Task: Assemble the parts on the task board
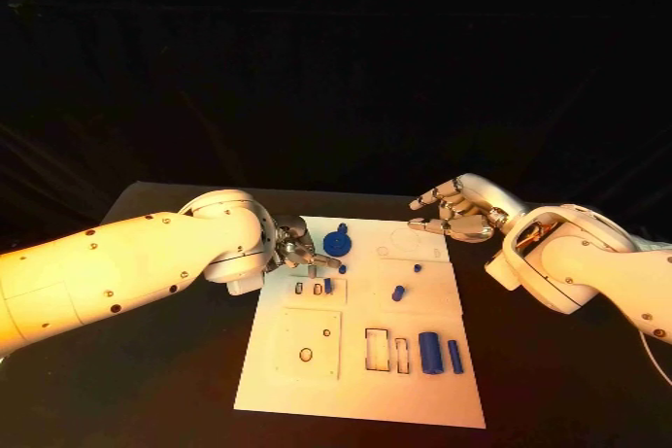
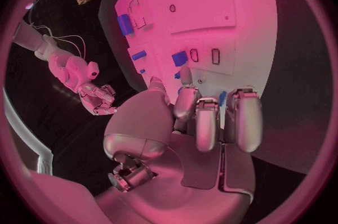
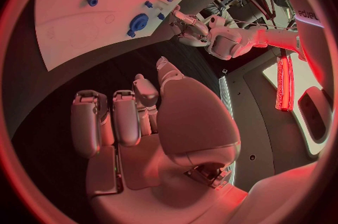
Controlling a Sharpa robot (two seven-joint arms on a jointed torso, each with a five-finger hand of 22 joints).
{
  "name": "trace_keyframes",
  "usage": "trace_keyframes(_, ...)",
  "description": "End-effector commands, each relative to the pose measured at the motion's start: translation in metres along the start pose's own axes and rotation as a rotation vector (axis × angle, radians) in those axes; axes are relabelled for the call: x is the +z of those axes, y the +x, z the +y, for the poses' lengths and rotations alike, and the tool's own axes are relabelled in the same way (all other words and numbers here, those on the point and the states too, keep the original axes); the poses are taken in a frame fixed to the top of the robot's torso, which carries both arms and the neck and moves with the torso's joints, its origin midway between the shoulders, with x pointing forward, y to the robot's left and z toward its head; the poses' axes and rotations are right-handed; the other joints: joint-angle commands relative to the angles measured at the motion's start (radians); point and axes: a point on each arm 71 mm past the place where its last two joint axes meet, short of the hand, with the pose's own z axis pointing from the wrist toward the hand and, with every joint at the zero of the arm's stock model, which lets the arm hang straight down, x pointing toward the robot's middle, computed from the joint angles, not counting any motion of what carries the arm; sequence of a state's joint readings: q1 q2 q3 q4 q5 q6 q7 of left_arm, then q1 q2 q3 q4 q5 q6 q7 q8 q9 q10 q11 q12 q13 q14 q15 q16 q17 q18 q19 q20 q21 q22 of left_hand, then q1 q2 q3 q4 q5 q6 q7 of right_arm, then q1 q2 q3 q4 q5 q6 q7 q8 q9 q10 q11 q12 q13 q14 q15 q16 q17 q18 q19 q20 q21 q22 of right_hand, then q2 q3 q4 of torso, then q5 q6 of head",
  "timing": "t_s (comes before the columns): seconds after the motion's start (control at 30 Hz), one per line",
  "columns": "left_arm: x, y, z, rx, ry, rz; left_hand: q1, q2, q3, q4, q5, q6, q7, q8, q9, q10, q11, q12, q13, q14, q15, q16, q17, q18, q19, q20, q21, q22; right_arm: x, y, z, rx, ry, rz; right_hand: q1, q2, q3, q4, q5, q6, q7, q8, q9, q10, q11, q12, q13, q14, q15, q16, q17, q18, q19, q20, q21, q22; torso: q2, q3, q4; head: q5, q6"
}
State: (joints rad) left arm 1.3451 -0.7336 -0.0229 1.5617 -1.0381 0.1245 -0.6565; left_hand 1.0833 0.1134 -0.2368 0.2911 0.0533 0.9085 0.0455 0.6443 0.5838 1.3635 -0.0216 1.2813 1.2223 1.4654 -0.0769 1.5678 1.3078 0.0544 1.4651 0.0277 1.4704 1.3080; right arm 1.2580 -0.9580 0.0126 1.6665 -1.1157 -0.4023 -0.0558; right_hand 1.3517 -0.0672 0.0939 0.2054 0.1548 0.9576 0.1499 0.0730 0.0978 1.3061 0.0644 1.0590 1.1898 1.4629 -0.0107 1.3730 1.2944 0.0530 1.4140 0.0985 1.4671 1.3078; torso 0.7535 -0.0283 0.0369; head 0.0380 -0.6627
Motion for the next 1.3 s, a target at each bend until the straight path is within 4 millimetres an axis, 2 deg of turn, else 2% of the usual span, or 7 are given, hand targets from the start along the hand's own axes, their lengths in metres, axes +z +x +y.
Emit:
trace_keyframes(0.03,0.003,-0.002,0.004,0.07,-0.126,-0.014,-0.016,0.001,-0.011,0.0,-0.007,-0.01,0.001,0.007,0.006,0.003,-0.003,0.005,0.001,0.105,-0.009,0.003,0.263,-0.019,0.049,-0.006,0.007,0.092,0.0,0.0,-0.001,-0.016,0.01,-0.003,0.011,-0.002,-0.005,0.0,0.005,0.006,0.0,0.005,0.001,0.006,-0.002,0.001,-0.001,0.048,-0.002,-0.005,-0.003,0.004,-0.005,-0.001,-0.004,0.004,0.001,-0.0005,-0.0011,0.003,0.001)
trace_keyframes(0.67,0.019,0.007,-0.014,0.155,-0.159,0.065,-0.015,0.007,-0.02,-0.003,-0.006,-0.018,0.001,0.011,0.016,0.002,-0.003,0.004,0.0,0.105,-0.01,0.003,0.263,-0.019,0.049,-0.007,0.006,0.091,0.001,0.0,-0.002,-0.02,0.016,-0.004,0.012,-0.002,-0.006,-0.001,0.008,0.006,0.0,0.005,0.001,0.006,-0.003,0.001,-0.002,0.048,-0.003,-0.005,-0.003,0.005,-0.006,-0.001,-0.005,0.003,0.002,-0.0016,-0.0006,0.005,-0.013)
trace_keyframes(1.1,0.021,0.008,-0.013,0.169,-0.17,0.082,0.008,0.017,-0.022,-0.008,-0.005,-0.025,0.001,0.017,0.029,0.002,-0.003,0.006,0.003,0.105,-0.009,0.003,0.263,-0.02,0.049,-0.007,0.007,0.093,0.001,-0.001,-0.003,-0.026,0.018,-0.004,0.013,-0.002,-0.007,-0.002,0.01,0.007,0.0,0.005,0.002,0.005,-0.003,0.0,-0.003,0.047,-0.003,-0.006,-0.004,0.005,-0.006,-0.002,-0.005,0.003,0.0,-0.0004,-0.0001,0.007,-0.019)
trace_keyframes(1.3,0.021,0.008,-0.012,0.181,-0.174,0.095,0.03,0.021,-0.019,-0.014,-0.005,-0.028,0.001,0.022,0.038,0.003,-0.003,0.007,0.004,0.105,-0.009,0.003,0.263,-0.02,0.049,-0.007,0.007,0.095,0.001,0.0,-0.003,-0.031,0.016,-0.003,0.013,-0.002,-0.007,-0.002,0.01,0.007,0.0,0.005,0.002,0.005,-0.003,0.0,-0.003,0.047,-0.003,-0.006,-0.004,0.005,-0.006,-0.002,-0.005,0.003,0.0,-0.0011,-0.0004,0.008,-0.02)
